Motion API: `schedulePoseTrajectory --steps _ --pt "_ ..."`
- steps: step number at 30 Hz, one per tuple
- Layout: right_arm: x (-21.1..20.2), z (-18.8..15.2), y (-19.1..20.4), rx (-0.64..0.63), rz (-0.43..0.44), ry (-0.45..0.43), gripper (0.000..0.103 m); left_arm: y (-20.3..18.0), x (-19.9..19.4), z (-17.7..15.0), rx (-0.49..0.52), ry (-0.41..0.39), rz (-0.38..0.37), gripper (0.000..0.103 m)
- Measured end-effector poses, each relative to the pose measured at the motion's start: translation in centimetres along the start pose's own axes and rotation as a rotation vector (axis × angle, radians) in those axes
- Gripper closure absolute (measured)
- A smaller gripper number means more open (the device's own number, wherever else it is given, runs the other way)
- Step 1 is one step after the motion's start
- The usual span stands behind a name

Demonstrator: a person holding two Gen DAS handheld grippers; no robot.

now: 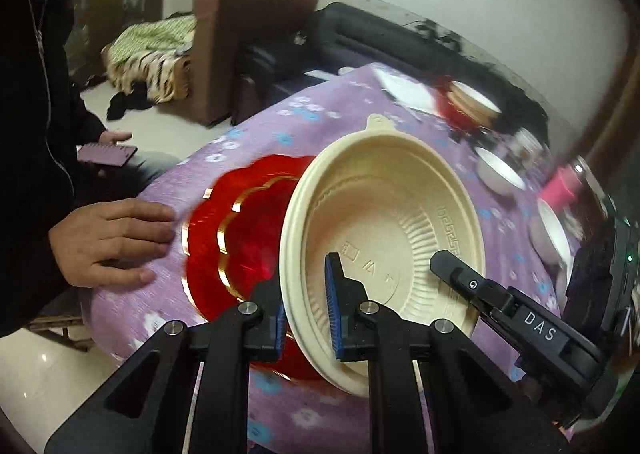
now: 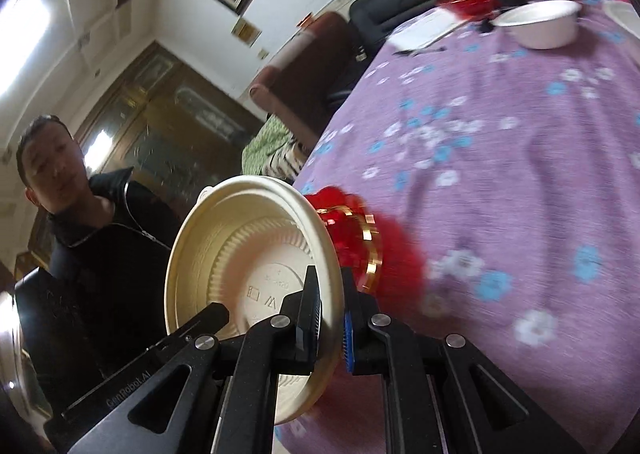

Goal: Organize plates and bowls
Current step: 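Carry the beige bowl onto the red plate stack and open the left tool, then move the left tool from the stack toward the small white paper bowl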

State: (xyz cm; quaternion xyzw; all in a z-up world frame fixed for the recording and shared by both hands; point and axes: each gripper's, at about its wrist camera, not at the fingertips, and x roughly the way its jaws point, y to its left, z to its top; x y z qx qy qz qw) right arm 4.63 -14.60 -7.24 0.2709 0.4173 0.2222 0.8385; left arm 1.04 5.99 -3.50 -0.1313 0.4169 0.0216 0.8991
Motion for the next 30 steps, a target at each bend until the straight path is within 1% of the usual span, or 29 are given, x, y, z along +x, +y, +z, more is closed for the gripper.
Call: schedulePoseTrajectory --steps 4,7,9,10,12,13,14,15,17,18,19,21,23,26,27,28,29,30 --pt "3.3 0.3 1.3 -0.018 -0.03 0.019 0.094 1.9 2.6 0.6 -0.044 0.038 0.043 0.089" --pt "4.7 -0.2 1.8 -0.063 -0.069 0.008 0.095 3.6 3.7 0.4 -0.083 0.067 0.044 0.089" --pt "5.4 -0.5 2.2 -0.088 -0.092 -0.007 0.094 4.1 3.9 0.5 -0.085 0.058 0.059 0.088" --pt "5.8 -0.6 2.1 -0.098 -0.102 -0.014 0.093 4.2 3.8 0.5 -0.088 0.053 0.055 0.088" --pt "6.2 -0.7 1.8 -0.106 -0.091 -0.026 0.092 4.4 3.5 0.6 -0.09 0.04 0.051 0.086" --pt "6.3 -0.7 1.9 -0.119 -0.091 -0.039 0.088 4.4 3.3 0.6 -0.086 0.025 0.07 0.084" --pt "6.1 -0.8 2.1 -0.133 -0.096 -0.045 0.077 4.3 3.1 0.8 -0.08 0.011 0.091 0.083" --pt "5.6 -0.8 2.4 -0.144 -0.099 -0.064 0.068 4.1 3.0 1.0 -0.07 -0.005 0.097 0.081" --pt "4.4 -1.0 2.7 -0.169 -0.089 -0.137 0.039 3.9 2.7 1.3 -0.057 -0.021 0.087 0.081" --pt "3.9 -1.0 2.8 -0.176 -0.099 -0.166 0.035 3.9 2.6 1.5 -0.059 -0.026 0.083 0.081" --pt "3.5 -1.1 2.8 -0.179 -0.097 -0.187 0.035 4.0 2.2 1.5 -0.064 -0.038 0.073 0.081" --pt "3.0 -1.0 2.6 -0.177 -0.084 -0.191 0.035 3.8 1.3 1.5 -0.057 -0.068 0.062 0.081" --pt "2.3 -0.9 2.3 -0.172 -0.09 -0.207 0.035 2.7 0.7 1.4 -0.025 -0.09 0.057 0.081" --pt "0.4 -0.7 1.3 -0.146 -0.091 -0.237 0.035 -0.4 0.4 0.8 0.05 -0.09 -0.001 0.079" --pt "-0.5 -0.8 0.8 -0.138 -0.092 -0.247 0.035 -1.4 0.4 0.6 0.07 -0.087 -0.014 0.072" --pt "-1.4 -0.7 0.2 -0.128 -0.098 -0.263 0.035 -2.8 0.3 0.2 0.103 -0.083 -0.031 0.059" --pt "-2.4 -0.7 -0.4 -0.117 -0.104 -0.277 0.035 -4.0 0.3 -0.2 0.131 -0.08 -0.044 0.055" --pt "-3.2 -0.7 -0.8 -0.107 -0.11 -0.29 0.035 -5.4 0.2 -0.7 0.165 -0.078 -0.055 0.054"
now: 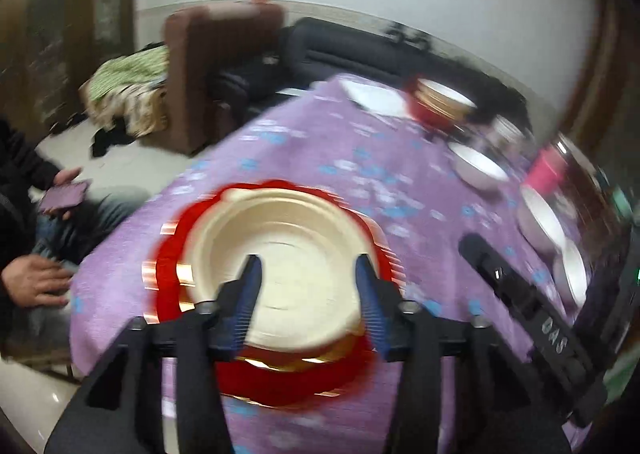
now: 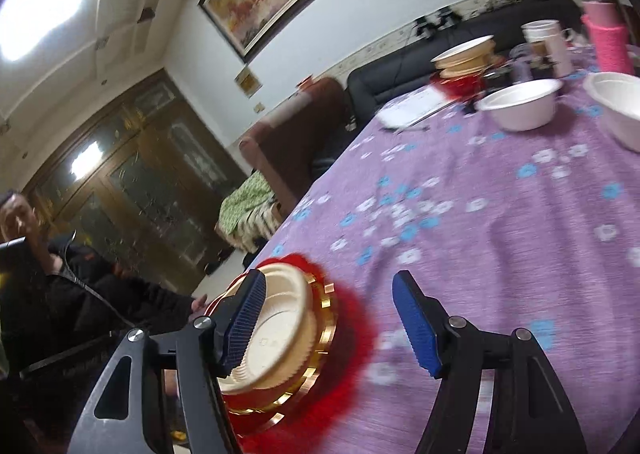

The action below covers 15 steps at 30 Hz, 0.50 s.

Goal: Organize plates and bowls
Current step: 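Move the left tool from the stack toward the small white paper bowl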

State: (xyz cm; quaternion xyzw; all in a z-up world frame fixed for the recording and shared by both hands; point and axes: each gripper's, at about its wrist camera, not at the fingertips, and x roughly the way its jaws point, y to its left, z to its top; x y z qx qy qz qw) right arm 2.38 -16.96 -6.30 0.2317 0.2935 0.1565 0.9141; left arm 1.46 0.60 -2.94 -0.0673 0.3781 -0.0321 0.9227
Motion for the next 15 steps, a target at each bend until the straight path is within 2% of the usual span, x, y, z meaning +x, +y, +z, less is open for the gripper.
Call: schedulePoseTrajectory --steps 7,13,15 --pt "-5.7 2.5 -7.1 0.108 -0.1 -0.074 0.034 -9.5 1.2 -2.4 0.203 0.088 -0.112 0.054" --pt "-9.9 3.7 -12.7 0.185 -0.184 -0.119 0.034 -14.9 2.3 -3.9 0.336 0.178 -0.178 0.054" --pt "-12.2 4.6 -13.9 0.169 -0.21 -0.166 0.034 -16.6 2.5 -3.4 0.362 0.193 -0.21 0.054"
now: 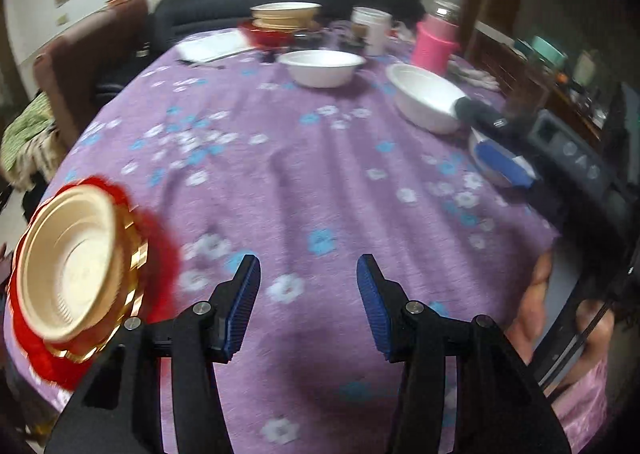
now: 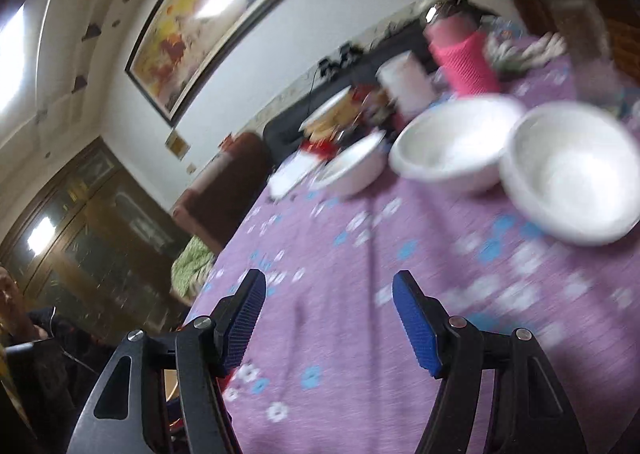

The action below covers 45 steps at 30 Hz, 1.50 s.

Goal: Organize plates and bowls
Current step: 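Move the left tool from the stack toward the small white paper bowl, then close the left tool on the rim of the white paper bowl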

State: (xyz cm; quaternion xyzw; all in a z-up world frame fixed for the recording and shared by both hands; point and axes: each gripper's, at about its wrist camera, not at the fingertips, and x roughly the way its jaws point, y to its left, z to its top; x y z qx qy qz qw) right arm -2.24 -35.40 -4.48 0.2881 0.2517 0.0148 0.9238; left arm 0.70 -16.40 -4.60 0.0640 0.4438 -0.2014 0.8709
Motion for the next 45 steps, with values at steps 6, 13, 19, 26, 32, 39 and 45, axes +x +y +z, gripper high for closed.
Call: schedulePoseTrajectory --steps 6,13,19,26,32,39,45 --pt "-5.1 5.7 -5.6 -0.044 -0.083 -0.115 0.034 -4.1 1.4 3.8 0.025 0.04 -0.095 0.054" --pt "-7.9 11.0 -15.2 0.03 -0.147 -0.119 0.032 -9.7 4.3 7.9 -0.005 0.063 -0.116 0.054" --pt "-6.8 11.0 -20.7 0.246 -0.051 -0.018 0.033 -13.1 7.4 9.7 -0.062 0.083 -0.129 0.055" --pt "-4.4 10.1 -23.7 0.437 0.009 0.128 0.035 -14.5 9.6 11.4 -0.123 0.12 -0.106 0.055" --pt "-3.3 9.6 -24.4 0.483 -0.009 0.16 0.042 -15.0 11.0 11.7 -0.153 0.153 -0.11 0.055" --pt "-2.9 9.4 -24.7 0.501 -0.048 0.17 0.052 -16.0 11.9 11.7 -0.152 0.171 -0.113 0.055" --pt "-2.6 9.1 -25.0 0.509 -0.054 0.166 0.054 -17.0 13.2 12.1 -0.132 0.182 -0.094 0.055"
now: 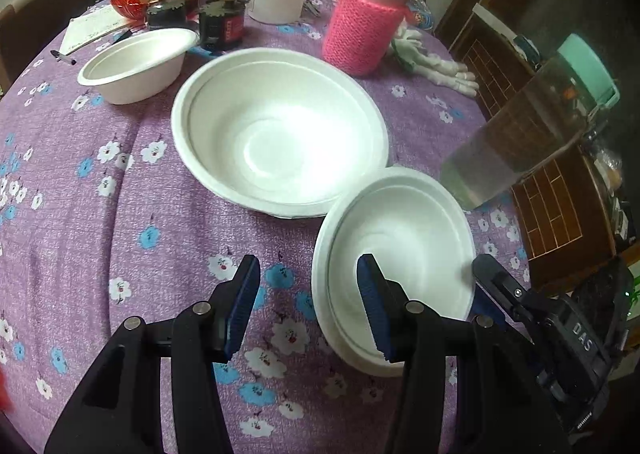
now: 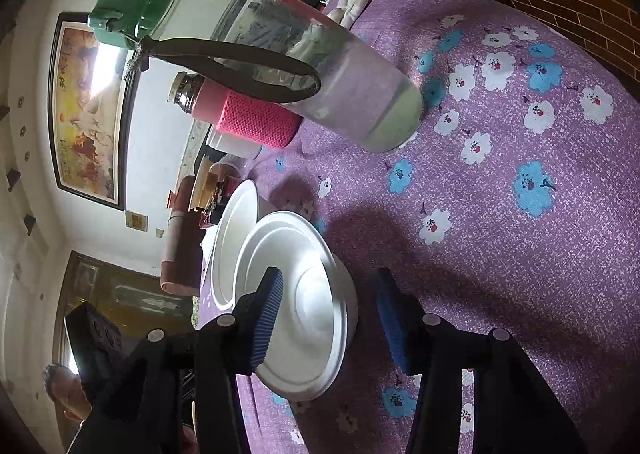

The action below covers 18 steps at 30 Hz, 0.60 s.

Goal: Organize plates and bowls
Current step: 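Close the left tool on the rim of the white paper bowl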

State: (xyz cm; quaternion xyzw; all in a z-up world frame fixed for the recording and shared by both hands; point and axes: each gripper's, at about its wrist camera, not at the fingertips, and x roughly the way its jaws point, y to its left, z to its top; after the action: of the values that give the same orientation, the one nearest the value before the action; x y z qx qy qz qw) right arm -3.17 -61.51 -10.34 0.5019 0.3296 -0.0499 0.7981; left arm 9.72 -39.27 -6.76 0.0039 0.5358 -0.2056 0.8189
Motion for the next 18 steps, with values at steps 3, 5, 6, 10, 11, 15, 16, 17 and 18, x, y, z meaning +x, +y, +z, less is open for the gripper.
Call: schedulePoseTrajectory --steps 3,5,6,10,11,15,16,17,18 --pt "0.1 0.0 -0.1 0.003 -0.002 -0.005 0.054 0.0 0.6 0.1 0.006 0.002 0.014 0.055" --pt "0.1 0.1 0.0 0.002 -0.005 -0.009 0.054 -0.1 1.1 0.0 0.012 0.003 0.026 0.055" --pt "0.2 0.1 0.0 0.003 -0.006 -0.009 0.054 -0.1 1.3 -0.1 0.014 0.004 0.032 0.055" --pt "0.7 0.0 0.0 0.003 -0.014 0.0 0.054 0.0 1.6 -0.2 0.013 -0.005 0.038 0.055" --pt "0.8 0.0 0.0 0.003 -0.016 0.002 0.054 -0.1 1.6 -0.2 0.02 -0.01 0.045 0.055" --pt "1.2 0.0 0.0 0.009 -0.029 0.007 0.06 -0.5 1.7 -0.3 0.043 -0.026 0.06 0.055" --pt "1.3 0.0 0.0 0.01 -0.033 0.011 0.063 -0.6 1.8 -0.3 0.046 -0.026 0.066 0.055" --pt "1.5 -0.1 0.0 0.009 -0.038 0.016 0.066 -0.6 2.0 -0.4 0.049 -0.025 0.071 0.055" --pt "1.6 -0.1 0.0 0.008 -0.043 0.019 0.067 -0.6 2.2 -0.4 0.049 -0.023 0.071 0.055"
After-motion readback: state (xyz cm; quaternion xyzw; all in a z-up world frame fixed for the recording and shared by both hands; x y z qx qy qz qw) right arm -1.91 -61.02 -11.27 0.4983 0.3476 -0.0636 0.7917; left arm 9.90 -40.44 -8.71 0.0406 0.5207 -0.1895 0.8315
